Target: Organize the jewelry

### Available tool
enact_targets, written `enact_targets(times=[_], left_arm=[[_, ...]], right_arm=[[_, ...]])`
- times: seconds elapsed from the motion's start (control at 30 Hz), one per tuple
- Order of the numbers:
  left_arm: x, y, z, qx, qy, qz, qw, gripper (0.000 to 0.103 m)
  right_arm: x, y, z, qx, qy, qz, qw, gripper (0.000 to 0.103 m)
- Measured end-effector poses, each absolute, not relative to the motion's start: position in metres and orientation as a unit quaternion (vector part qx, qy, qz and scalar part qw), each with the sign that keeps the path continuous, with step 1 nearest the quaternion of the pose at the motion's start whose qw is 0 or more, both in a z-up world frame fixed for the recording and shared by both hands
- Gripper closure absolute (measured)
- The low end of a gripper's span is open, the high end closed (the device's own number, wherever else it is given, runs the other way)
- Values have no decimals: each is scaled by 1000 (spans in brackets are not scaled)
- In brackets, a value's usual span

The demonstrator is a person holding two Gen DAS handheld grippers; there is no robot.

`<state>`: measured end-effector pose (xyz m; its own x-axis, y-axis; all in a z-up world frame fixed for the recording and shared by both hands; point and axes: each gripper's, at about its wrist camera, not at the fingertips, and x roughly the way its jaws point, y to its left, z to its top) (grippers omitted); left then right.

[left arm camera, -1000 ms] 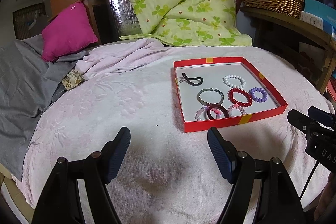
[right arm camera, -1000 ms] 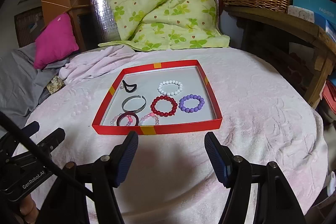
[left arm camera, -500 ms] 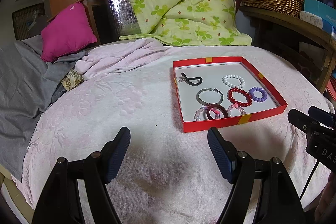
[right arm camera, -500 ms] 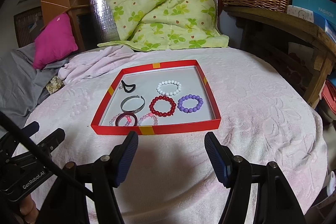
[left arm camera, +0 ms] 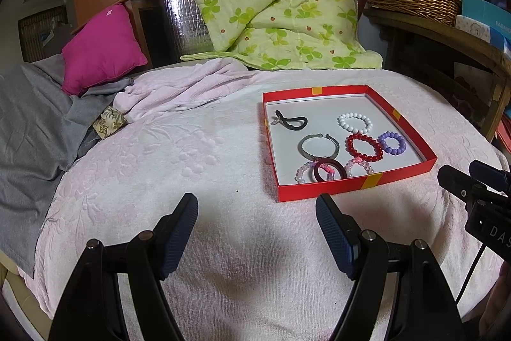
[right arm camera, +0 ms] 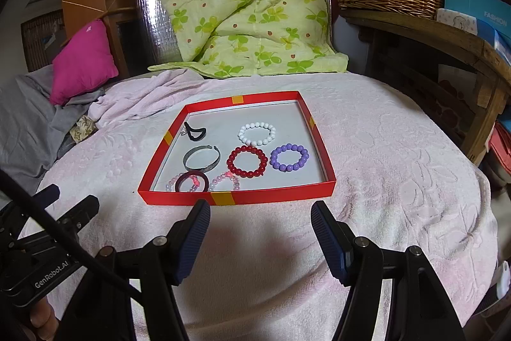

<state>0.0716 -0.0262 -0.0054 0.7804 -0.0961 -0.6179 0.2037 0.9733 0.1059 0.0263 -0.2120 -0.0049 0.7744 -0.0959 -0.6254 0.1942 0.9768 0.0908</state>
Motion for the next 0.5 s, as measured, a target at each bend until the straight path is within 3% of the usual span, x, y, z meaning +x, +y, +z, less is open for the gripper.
enact_targets(times=[0.5], left_arm=[[73, -24, -6, 87, 321, -81, 939, 26]], right_arm=[[26, -213, -5, 76, 327, -77, 939, 34]])
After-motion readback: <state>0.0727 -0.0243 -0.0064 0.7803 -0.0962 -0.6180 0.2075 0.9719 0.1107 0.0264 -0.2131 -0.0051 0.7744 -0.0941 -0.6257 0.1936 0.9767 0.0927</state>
